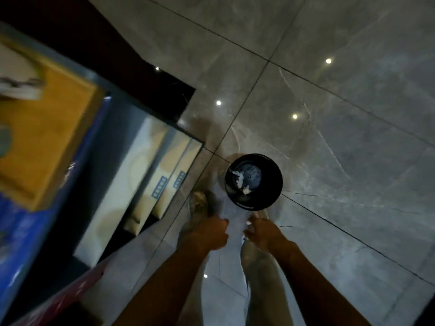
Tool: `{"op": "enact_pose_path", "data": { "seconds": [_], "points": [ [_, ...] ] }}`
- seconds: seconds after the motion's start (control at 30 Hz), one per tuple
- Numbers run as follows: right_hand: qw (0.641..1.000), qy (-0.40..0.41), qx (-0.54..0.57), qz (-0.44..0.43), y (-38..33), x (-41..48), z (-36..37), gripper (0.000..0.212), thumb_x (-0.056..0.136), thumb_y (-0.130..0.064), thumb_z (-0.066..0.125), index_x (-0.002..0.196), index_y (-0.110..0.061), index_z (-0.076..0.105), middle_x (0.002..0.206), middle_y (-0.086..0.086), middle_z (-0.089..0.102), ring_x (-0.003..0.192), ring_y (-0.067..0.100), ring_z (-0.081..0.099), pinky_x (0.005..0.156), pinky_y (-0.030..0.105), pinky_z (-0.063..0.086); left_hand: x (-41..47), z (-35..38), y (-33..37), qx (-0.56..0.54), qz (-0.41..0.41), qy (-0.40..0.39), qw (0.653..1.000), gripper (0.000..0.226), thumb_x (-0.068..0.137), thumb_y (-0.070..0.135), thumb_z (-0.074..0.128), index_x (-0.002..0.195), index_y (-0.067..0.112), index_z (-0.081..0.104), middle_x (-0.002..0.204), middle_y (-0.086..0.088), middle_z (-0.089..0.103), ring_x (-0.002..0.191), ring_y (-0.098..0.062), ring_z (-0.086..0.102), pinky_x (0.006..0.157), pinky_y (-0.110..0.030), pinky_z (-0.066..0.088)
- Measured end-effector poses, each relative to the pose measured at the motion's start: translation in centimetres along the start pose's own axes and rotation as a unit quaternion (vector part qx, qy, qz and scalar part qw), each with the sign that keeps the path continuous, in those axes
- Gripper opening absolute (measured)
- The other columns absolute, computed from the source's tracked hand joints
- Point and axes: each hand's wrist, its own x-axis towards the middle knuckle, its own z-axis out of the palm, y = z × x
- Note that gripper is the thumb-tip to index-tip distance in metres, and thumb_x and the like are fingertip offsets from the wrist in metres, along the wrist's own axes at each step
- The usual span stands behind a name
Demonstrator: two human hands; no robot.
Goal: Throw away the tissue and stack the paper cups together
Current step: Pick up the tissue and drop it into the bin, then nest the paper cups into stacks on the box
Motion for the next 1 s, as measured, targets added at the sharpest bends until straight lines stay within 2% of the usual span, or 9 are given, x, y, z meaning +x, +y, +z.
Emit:
{"op": "enact_pose_path", "data": {
  "seconds": [0.2,0.3,0.47,0.57,0.63,0.77,0.83,0.9,1.0],
  "points": [
    [1.000,0.001,-0.002,0.003,-0.2,-12.3,-2.0,0.038,0.097,-0.034,0.054,0.126,-0.009,0.059,0.125,0.015,0.064,0.117,0.032,0.060,0.097,0.037,0.046,-14.1,1.1,-0.2,-0.183,-0.089,0.057,0.977,0.043,0.092,0.032,0.055,0.132,0.016,0.053,0.136,-0.010,0.056,0.123,-0.026,0.053,0.102,-0.034,0.041],
    [0.999,0.010,-0.030,-0.003,0.2,-18.0,-2.2,0.036,0.097,-0.038,0.053,0.123,-0.015,0.061,0.124,0.012,0.067,0.114,0.029,0.062,0.090,0.032,0.045,-20.4,2.6,0.4,-0.267,-0.123,0.082,0.952,0.042,0.091,0.031,0.058,0.130,0.016,0.055,0.131,-0.009,0.060,0.119,-0.024,0.057,0.098,-0.030,0.044],
    [0.998,-0.006,-0.062,0.019,0.5,-24.3,-1.6,0.041,0.097,-0.039,0.055,0.130,-0.015,0.058,0.133,0.012,0.062,0.120,0.027,0.059,0.094,0.029,0.043,-28.6,6.2,0.0,-0.332,-0.143,0.086,0.929,0.046,0.090,0.037,0.058,0.132,0.019,0.056,0.135,-0.009,0.057,0.117,-0.024,0.056,0.098,-0.031,0.043],
    [0.998,-0.003,-0.055,0.039,0.2,-26.5,-0.8,0.048,0.094,-0.043,0.056,0.132,-0.016,0.056,0.134,0.010,0.060,0.116,0.026,0.059,0.089,0.028,0.043,-32.0,7.0,-0.7,-0.413,-0.139,0.119,0.892,0.028,0.090,0.036,0.056,0.111,0.021,0.067,0.123,-0.008,0.065,0.102,-0.020,0.059,0.094,-0.033,0.047],
    [0.998,-0.009,-0.055,0.037,-0.6,-27.4,-0.1,0.047,0.092,-0.046,0.057,0.127,-0.014,0.060,0.128,0.010,0.063,0.106,0.023,0.061,0.083,0.028,0.044,-33.6,7.1,-1.7,-0.438,-0.137,0.132,0.878,0.021,0.093,0.033,0.055,0.103,0.020,0.068,0.118,-0.008,0.066,0.104,-0.022,0.060,0.098,-0.034,0.047],
    [0.995,-0.043,-0.080,0.037,-3.4,-28.2,1.0,0.038,0.093,-0.046,0.056,0.115,-0.017,0.066,0.123,0.009,0.065,0.105,0.022,0.061,0.091,0.031,0.047,-35.3,8.7,-4.0,-0.471,-0.165,0.105,0.860,0.042,0.098,0.037,0.048,0.128,0.009,0.060,0.137,-0.011,0.057,0.124,-0.026,0.053,0.102,-0.031,0.039],
    [0.995,-0.050,-0.089,0.019,-5.0,-28.0,1.6,0.032,0.094,-0.042,0.057,0.113,-0.018,0.067,0.124,0.010,0.065,0.110,0.023,0.061,0.095,0.031,0.045,-36.1,9.4,-5.3,-0.512,-0.181,0.120,0.831,0.044,0.095,0.042,0.050,0.116,0.007,0.067,0.126,-0.015,0.064,0.115,-0.028,0.059,0.098,-0.033,0.043],
    [0.994,-0.046,-0.100,0.004,-7.0,-27.5,2.2,0.037,0.096,-0.033,0.057,0.124,-0.010,0.064,0.131,0.012,0.062,0.122,0.027,0.057,0.099,0.029,0.043,-37.2,9.9,-7.1,-0.544,-0.187,0.134,0.807,0.043,0.090,0.048,0.055,0.100,0.009,0.072,0.112,-0.013,0.070,0.105,-0.026,0.064,0.094,-0.034,0.047],
    [0.993,-0.024,-0.119,-0.012,-9.9,-26.8,3.0,0.038,0.098,-0.027,0.056,0.131,-0.008,0.059,0.136,0.012,0.059,0.127,0.027,0.054,0.099,0.026,0.042,-38.0,10.7,-9.9,-0.587,-0.167,0.152,0.777,0.034,0.085,0.049,0.060,0.077,0.017,0.070,0.093,-0.009,0.070,0.094,-0.025,0.066,0.086,-0.032,0.048]
  ]
}}
